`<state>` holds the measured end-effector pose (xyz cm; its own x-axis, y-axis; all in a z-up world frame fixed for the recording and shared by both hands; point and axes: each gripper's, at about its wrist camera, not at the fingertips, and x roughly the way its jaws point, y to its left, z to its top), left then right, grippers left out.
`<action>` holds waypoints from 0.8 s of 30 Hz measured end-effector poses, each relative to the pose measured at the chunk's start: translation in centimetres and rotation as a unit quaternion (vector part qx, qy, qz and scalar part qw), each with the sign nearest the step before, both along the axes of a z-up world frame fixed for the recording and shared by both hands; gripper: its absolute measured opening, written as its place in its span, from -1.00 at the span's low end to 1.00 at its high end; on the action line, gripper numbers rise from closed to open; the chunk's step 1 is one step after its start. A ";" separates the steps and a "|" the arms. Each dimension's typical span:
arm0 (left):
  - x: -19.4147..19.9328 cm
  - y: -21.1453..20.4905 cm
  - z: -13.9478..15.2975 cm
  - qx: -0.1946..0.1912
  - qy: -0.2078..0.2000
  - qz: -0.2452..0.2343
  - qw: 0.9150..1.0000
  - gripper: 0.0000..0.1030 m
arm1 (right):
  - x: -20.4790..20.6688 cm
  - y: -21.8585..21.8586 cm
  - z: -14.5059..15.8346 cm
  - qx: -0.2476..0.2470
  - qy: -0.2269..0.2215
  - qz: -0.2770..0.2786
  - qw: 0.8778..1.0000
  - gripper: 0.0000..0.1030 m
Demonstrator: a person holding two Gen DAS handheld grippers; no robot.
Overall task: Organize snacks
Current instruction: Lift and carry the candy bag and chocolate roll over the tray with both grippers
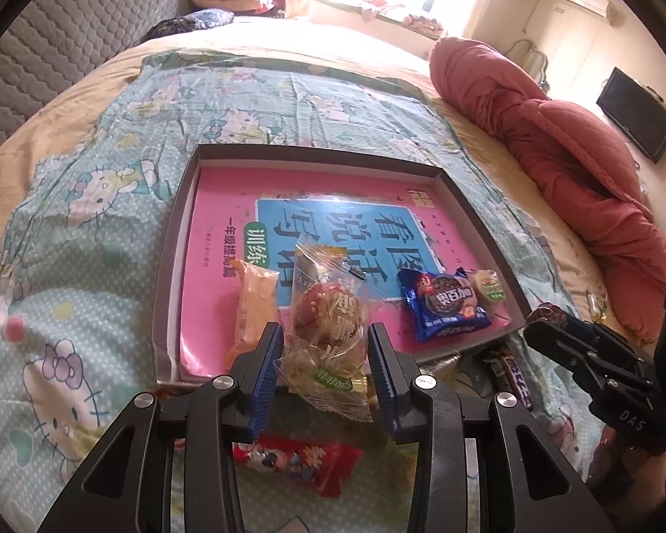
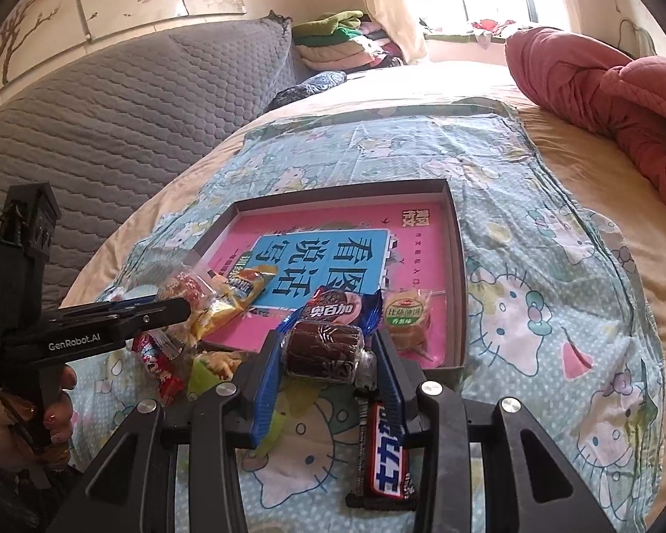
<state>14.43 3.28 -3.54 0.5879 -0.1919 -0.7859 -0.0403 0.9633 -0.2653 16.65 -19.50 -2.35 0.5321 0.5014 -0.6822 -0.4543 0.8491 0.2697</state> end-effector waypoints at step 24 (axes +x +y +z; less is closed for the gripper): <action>2.2 1.9 -2.3 -0.009 0.016 0.004 1.000 -0.22 | 3.2 -0.4 -0.8 -0.006 -0.001 -0.023 1.000 -0.21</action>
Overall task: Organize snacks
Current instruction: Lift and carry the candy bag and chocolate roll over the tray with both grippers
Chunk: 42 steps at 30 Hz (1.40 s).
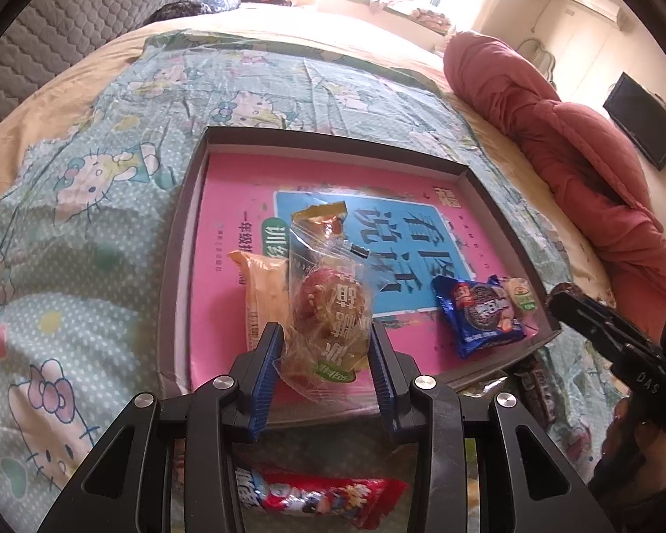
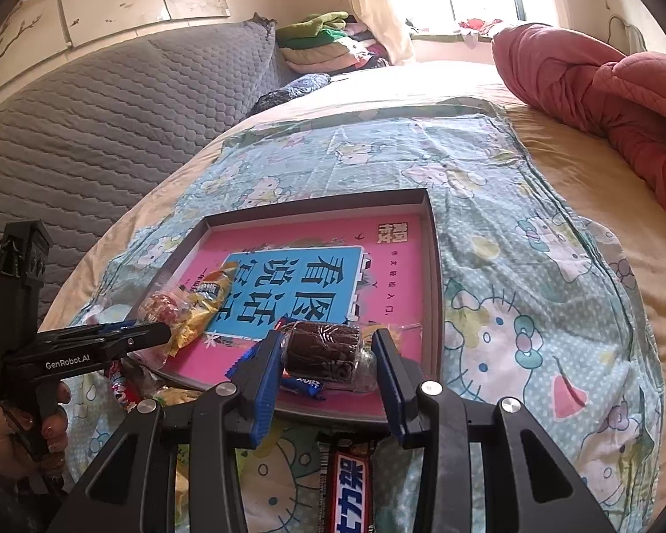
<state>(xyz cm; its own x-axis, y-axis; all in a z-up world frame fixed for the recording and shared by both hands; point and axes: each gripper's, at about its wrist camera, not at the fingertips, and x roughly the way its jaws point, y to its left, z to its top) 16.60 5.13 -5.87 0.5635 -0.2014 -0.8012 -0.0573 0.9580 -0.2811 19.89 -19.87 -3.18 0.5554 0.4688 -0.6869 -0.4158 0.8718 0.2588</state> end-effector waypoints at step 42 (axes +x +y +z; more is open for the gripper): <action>-0.1 -1.3 -1.0 -0.010 0.008 -0.026 1.000 -0.23 | 0.3 2.4 -2.1 -0.051 0.008 0.035 0.998 -0.20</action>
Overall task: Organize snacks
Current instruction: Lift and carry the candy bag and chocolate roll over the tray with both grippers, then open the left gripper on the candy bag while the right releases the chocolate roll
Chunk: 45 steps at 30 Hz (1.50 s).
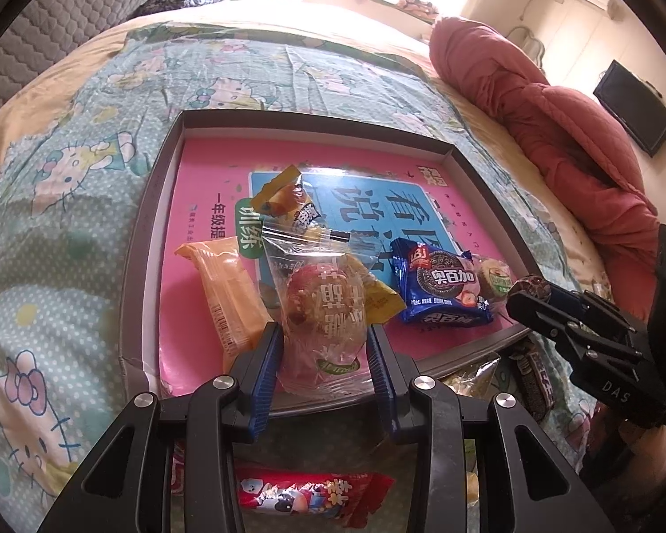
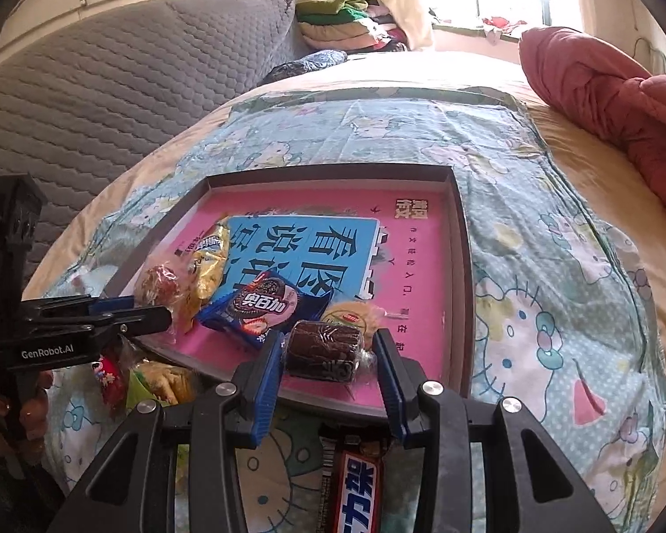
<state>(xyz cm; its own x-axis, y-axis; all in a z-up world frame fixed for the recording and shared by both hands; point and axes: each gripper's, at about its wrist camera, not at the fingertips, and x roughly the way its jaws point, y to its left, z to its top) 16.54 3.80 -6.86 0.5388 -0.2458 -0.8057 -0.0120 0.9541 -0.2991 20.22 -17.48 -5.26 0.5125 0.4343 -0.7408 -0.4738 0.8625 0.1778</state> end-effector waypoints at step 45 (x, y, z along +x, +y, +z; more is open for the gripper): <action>-0.7 1.3 3.0 -0.009 -0.033 0.020 0.999 0.17 | 0.2 -1.2 0.9 0.035 -0.001 -0.018 0.999 -0.14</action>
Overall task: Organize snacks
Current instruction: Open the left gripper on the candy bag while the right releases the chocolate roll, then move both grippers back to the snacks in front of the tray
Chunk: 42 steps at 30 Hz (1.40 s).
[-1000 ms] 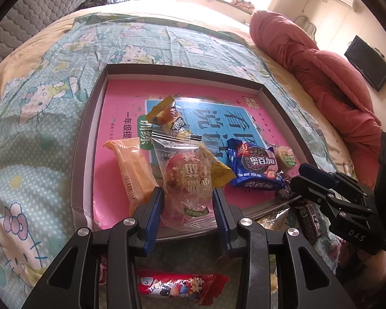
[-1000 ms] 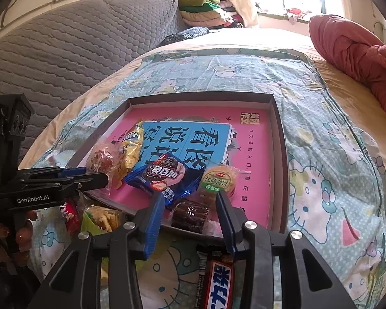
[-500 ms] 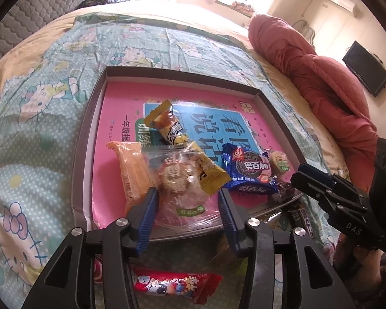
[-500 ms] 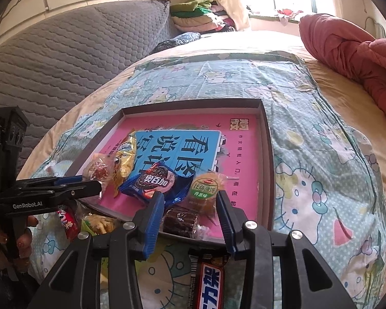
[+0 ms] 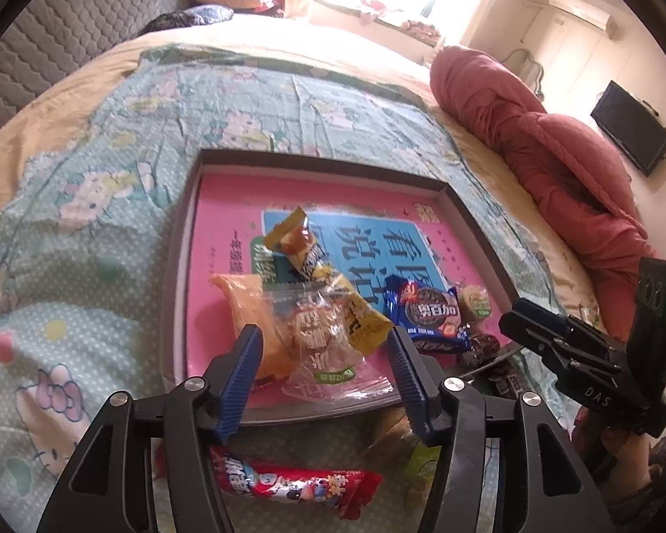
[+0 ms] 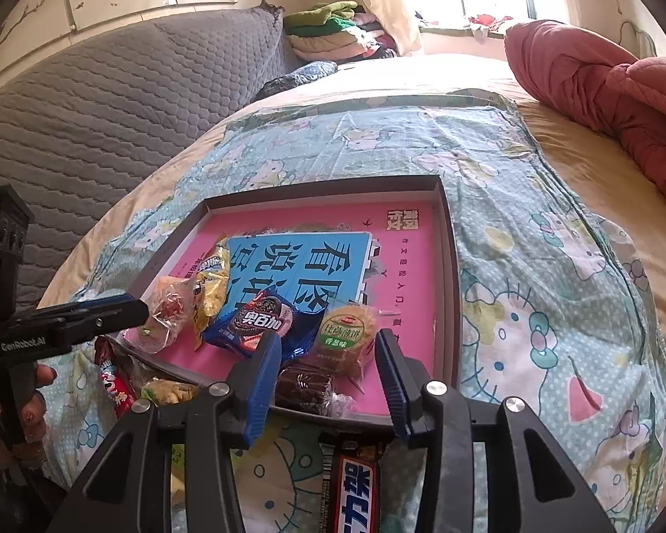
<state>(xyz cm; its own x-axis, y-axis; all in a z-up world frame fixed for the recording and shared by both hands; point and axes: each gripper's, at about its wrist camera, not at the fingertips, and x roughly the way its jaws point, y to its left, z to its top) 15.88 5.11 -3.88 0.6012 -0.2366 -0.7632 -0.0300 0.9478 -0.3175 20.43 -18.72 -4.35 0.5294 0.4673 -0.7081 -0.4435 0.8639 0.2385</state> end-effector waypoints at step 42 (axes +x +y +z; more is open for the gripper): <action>-6.5 1.2 5.1 0.041 -0.034 0.047 0.997 0.32 | -5.8 0.3 3.8 0.028 -0.052 0.036 0.998 0.21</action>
<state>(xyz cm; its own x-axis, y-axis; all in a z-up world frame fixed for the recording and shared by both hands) 9.36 6.31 1.20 0.6686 -0.1153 -0.7346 -0.1016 0.9645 -0.2439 14.59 -18.39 -0.50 0.5628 0.5436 -0.6227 -0.5287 0.8158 0.2344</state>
